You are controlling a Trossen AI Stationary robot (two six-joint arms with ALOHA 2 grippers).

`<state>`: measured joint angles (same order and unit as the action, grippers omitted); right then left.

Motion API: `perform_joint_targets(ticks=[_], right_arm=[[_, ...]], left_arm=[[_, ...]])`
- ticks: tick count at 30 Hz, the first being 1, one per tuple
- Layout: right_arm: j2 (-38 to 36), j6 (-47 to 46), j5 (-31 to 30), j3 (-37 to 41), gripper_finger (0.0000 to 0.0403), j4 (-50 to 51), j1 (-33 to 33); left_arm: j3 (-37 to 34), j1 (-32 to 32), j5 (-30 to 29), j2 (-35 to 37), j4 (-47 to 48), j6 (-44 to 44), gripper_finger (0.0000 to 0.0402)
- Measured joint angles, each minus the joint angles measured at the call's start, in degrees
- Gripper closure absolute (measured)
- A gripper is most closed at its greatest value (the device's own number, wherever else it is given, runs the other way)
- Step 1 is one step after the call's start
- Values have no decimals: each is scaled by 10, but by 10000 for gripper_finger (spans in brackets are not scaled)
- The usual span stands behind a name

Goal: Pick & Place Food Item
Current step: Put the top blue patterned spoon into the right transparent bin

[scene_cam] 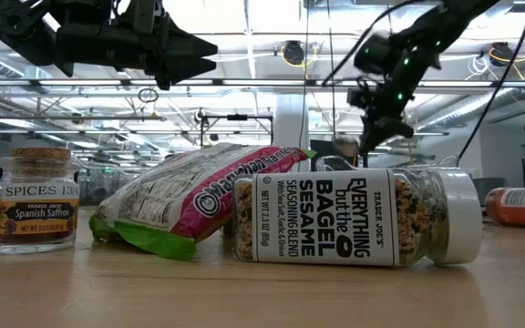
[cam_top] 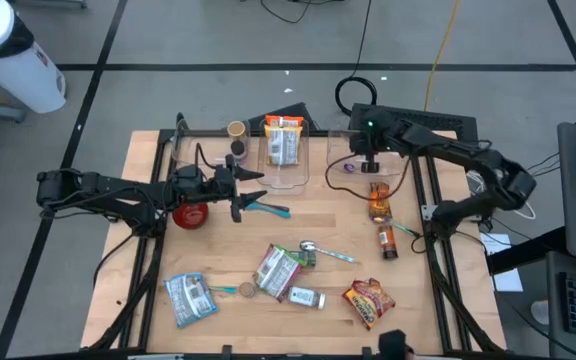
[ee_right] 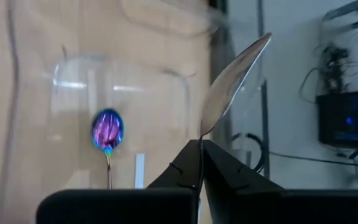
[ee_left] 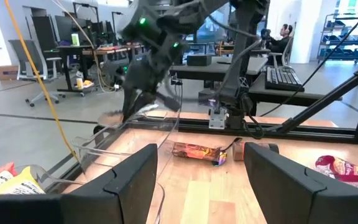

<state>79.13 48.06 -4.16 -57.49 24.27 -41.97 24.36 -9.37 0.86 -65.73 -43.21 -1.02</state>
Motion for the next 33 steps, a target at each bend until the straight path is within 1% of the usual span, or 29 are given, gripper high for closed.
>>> perform_joint_targets(ticks=[4,11,16,21,33], right_arm=[[37,8,4,0,403,0,-5],[80,8,57,0,403,0,-8],[96,7,63,0,403,-1,-8],[104,0,104,0,403,-3,-11],[134,-10,103,0,403,4,-8]], left_arm=[[0,0,0,0,3,-2,153],[0,0,0,0,16,-8,153],[0,0,0,0,16,-8,153],[0,0,0,0,17,-15,153],[0,0,0,0,18,-17,153]])
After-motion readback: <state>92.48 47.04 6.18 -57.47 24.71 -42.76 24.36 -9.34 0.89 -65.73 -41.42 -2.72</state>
